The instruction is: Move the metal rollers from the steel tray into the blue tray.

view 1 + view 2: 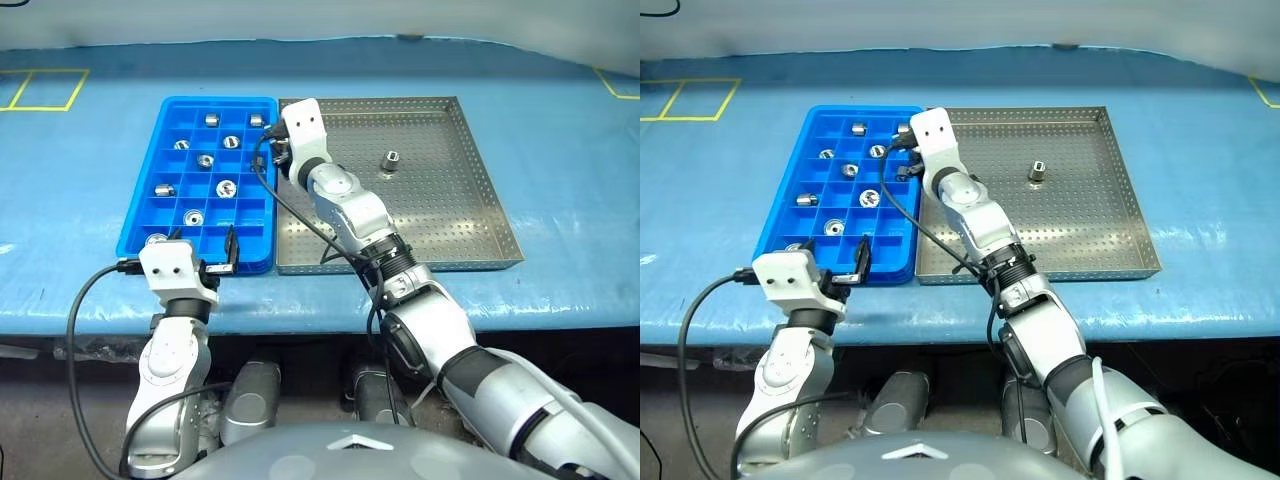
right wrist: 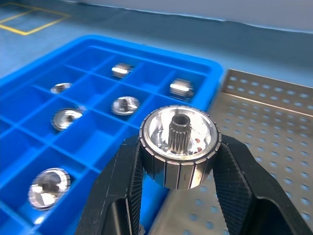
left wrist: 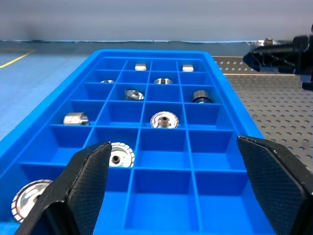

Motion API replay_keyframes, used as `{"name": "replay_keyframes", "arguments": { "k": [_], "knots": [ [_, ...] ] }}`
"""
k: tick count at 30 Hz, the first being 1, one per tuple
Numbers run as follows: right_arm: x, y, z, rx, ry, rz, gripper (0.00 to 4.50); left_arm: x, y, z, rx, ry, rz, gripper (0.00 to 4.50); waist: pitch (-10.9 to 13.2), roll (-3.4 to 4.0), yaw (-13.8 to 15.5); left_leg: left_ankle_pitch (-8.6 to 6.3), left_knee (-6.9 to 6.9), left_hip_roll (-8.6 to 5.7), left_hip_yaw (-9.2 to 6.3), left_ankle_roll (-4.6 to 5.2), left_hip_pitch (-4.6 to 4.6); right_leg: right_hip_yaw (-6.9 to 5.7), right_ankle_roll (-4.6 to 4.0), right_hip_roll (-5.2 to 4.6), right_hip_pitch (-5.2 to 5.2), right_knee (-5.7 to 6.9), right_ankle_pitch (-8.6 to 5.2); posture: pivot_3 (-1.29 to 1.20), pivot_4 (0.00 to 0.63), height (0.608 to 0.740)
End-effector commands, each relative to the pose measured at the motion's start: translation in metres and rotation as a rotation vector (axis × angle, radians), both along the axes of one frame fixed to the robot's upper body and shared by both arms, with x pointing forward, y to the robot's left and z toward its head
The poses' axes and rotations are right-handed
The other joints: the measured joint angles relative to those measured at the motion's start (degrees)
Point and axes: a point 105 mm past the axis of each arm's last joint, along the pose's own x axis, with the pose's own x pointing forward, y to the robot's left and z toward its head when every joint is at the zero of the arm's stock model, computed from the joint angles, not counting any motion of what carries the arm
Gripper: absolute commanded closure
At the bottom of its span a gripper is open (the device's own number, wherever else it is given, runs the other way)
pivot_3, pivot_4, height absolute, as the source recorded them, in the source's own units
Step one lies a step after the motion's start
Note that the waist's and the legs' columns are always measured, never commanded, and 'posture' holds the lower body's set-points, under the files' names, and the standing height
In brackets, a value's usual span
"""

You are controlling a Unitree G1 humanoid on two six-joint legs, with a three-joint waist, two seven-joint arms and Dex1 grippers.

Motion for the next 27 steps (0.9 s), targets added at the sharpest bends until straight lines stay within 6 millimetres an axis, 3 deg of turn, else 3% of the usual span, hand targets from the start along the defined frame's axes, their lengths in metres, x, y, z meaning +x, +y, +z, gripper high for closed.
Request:
{"name": "replay_keyframes", "arguments": {
  "k": [1, 10, 17, 25, 27],
  "knots": [
    [-0.042, 0.049, 0.002, 0.110, 0.086, 0.177, 2.81, -0.007, 0.001, 0.016, 0.013, -0.072, 0.004, 0.00, 0.0, 0.00, 0.6, 0.00, 0.00, 0.00, 0.00, 0.00, 0.00, -0.01, 0.00, -0.01, 0.01, -0.01, 0.00, 0.45, 0.150, 0.740],
    [-0.072, 0.043, -0.031, -0.017, 0.183, 0.268, 2.81, -0.005, 0.001, 0.012, 0.002, -0.062, 0.003, 0.00, 0.0, 0.00, 1.9, -0.01, 0.00, 0.00, 0.01, -0.02, -0.12, -0.04, 0.02, -0.02, -0.11, -0.01, -0.02, 0.43, 0.150, 0.740],
    [-0.070, 0.034, -0.045, -0.022, 0.227, 0.197, 2.81, 0.005, -0.010, 0.011, -0.005, -0.062, -0.044, 0.00, 0.0, -0.01, 2.3, -0.01, 0.01, 0.01, 0.01, -0.03, -0.11, -0.06, 0.03, -0.02, -0.11, -0.01, -0.02, 0.40, 0.150, 0.740],
    [-0.060, 0.024, -0.040, 0.024, 0.225, 0.119, 0.26, 0.011, -0.016, 0.013, -0.009, -0.068, -0.076, 0.00, 0.0, -0.03, 2.7, -0.02, 0.14, -0.01, 0.01, -0.04, -0.10, -0.10, 0.06, -0.06, -0.02, -0.02, -0.03, 0.38, 0.150, 0.740],
    [-0.059, 0.021, -0.035, 0.037, 0.206, 0.113, 0.02, 0.012, -0.019, 0.013, -0.009, -0.070, -0.091, 0.00, 0.0, -0.04, 2.7, -0.02, 0.16, -0.01, 0.01, -0.04, -0.10, -0.12, 0.06, -0.08, 0.00, -0.02, -0.03, 0.37, 0.150, 0.740]
  ]
}}
